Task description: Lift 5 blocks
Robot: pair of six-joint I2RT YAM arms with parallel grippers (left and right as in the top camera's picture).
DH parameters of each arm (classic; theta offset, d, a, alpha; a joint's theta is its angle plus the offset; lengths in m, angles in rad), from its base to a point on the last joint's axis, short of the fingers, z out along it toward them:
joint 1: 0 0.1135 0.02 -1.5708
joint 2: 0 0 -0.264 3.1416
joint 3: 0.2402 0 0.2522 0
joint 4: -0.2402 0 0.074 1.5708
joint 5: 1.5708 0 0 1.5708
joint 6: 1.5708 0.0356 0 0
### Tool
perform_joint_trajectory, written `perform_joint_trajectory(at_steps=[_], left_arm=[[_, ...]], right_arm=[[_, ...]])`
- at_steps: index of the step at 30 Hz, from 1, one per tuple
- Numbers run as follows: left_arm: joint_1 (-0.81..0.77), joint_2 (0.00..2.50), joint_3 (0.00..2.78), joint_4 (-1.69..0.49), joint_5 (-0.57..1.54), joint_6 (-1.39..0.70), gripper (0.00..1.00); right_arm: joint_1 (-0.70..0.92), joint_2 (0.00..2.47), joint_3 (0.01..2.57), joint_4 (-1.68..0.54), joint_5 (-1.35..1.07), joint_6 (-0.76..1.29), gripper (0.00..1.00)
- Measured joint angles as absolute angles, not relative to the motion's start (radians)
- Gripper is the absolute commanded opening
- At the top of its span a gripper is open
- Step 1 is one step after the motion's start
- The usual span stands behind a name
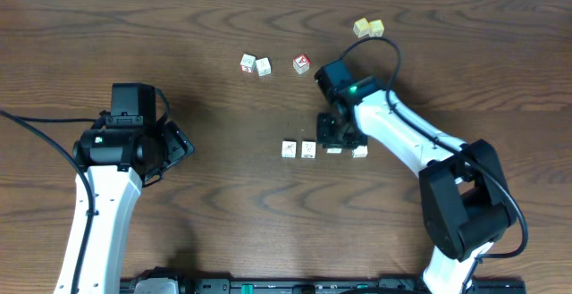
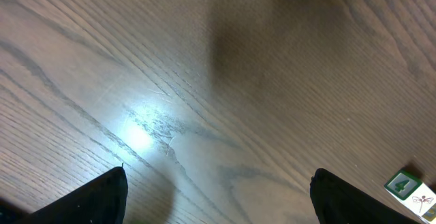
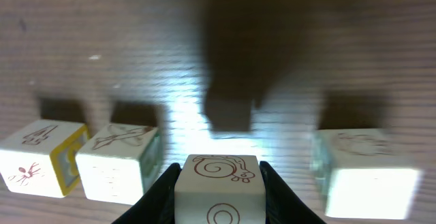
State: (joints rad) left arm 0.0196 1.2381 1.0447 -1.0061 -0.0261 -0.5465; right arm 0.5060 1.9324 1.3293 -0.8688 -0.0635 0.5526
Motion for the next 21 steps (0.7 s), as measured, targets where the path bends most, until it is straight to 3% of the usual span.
perform_joint_trajectory(at_steps=[21], left_arm=[[0.020,1.238,1.045,-1.007,-0.026,-0.546,0.86]], right_arm=[[0.543,1.932,1.262,-0.798,-0.027,0.614,0.31]])
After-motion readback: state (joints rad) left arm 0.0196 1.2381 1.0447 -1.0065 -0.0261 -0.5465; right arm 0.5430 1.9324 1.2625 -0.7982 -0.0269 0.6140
